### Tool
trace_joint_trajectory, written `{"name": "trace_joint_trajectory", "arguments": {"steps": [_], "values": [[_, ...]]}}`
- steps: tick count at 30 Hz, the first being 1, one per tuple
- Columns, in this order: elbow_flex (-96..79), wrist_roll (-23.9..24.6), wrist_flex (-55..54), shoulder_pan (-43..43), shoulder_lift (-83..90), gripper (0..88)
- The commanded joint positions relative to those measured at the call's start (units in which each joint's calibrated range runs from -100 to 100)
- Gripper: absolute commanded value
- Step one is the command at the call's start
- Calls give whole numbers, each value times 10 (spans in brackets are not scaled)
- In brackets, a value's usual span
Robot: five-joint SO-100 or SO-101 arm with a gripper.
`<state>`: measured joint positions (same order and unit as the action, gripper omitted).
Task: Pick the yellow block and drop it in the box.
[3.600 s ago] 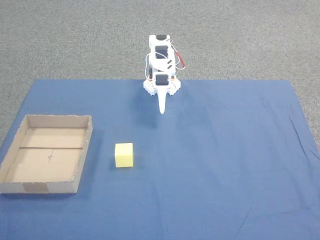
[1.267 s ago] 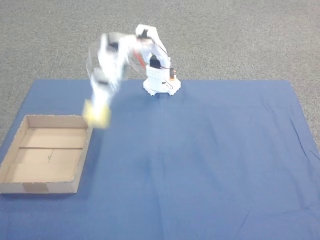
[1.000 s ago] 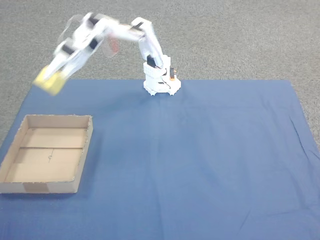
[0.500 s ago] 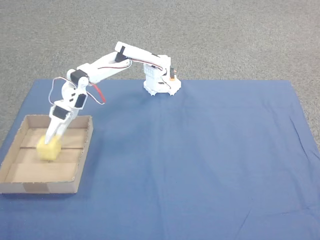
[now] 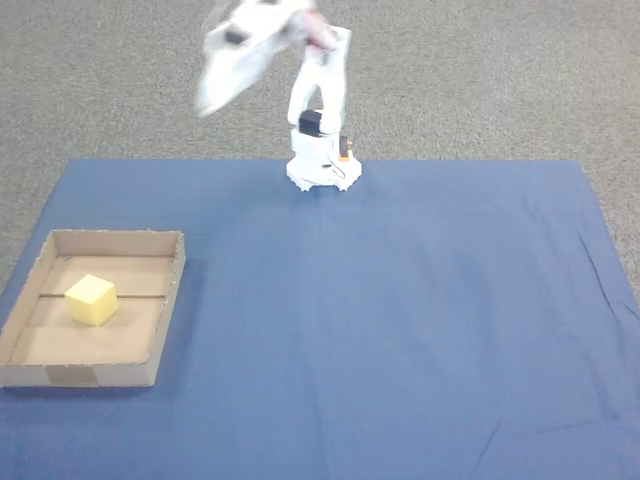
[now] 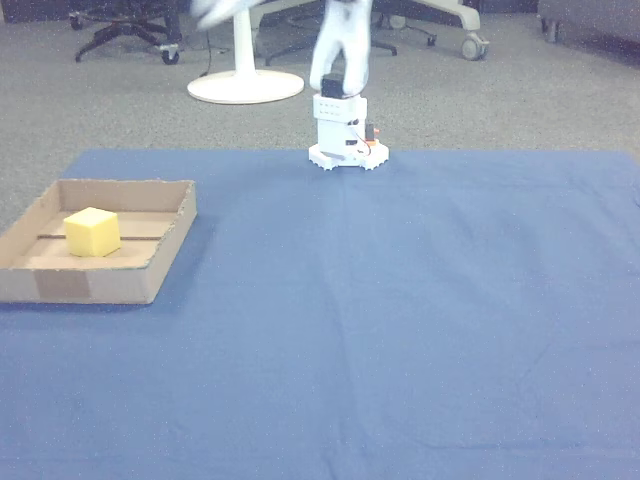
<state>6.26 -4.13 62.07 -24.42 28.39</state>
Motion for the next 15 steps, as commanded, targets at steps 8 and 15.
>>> {"name": "trace_joint_trajectory", "arguments": {"steps": [8,15], "values": [[-861,44,-118,307,622,2],[-1061,27,-203,263,692,2]]}}
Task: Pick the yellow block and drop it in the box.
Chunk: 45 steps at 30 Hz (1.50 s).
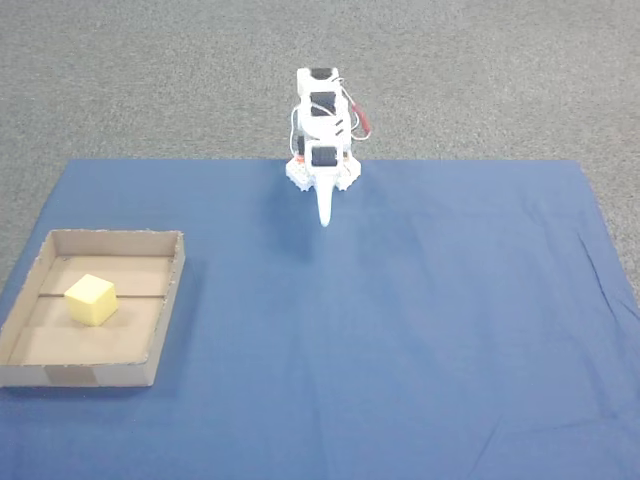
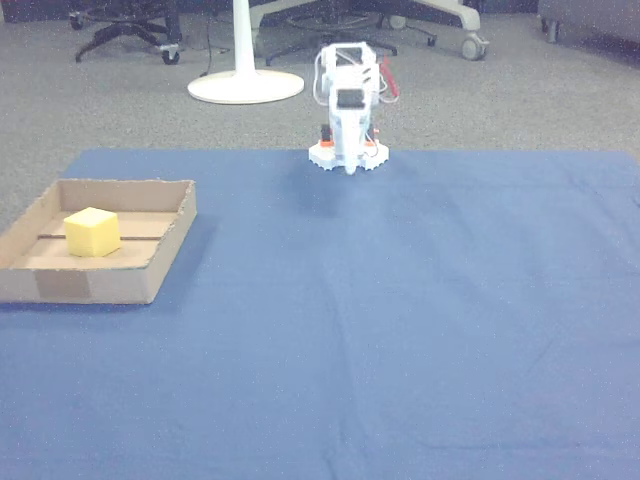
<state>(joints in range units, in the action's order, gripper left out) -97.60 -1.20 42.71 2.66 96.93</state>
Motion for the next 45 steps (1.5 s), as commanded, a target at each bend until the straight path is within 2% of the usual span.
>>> {"name": "trace_joint_trajectory", "arguments": {"steps": [1,5,12,45], "values": [[-22,-1,3,-2,7,2],[-22,-8,50,20,7,2],[-22,25,50,-3,7,14],[-22,13,50,-4,7,2]]}}
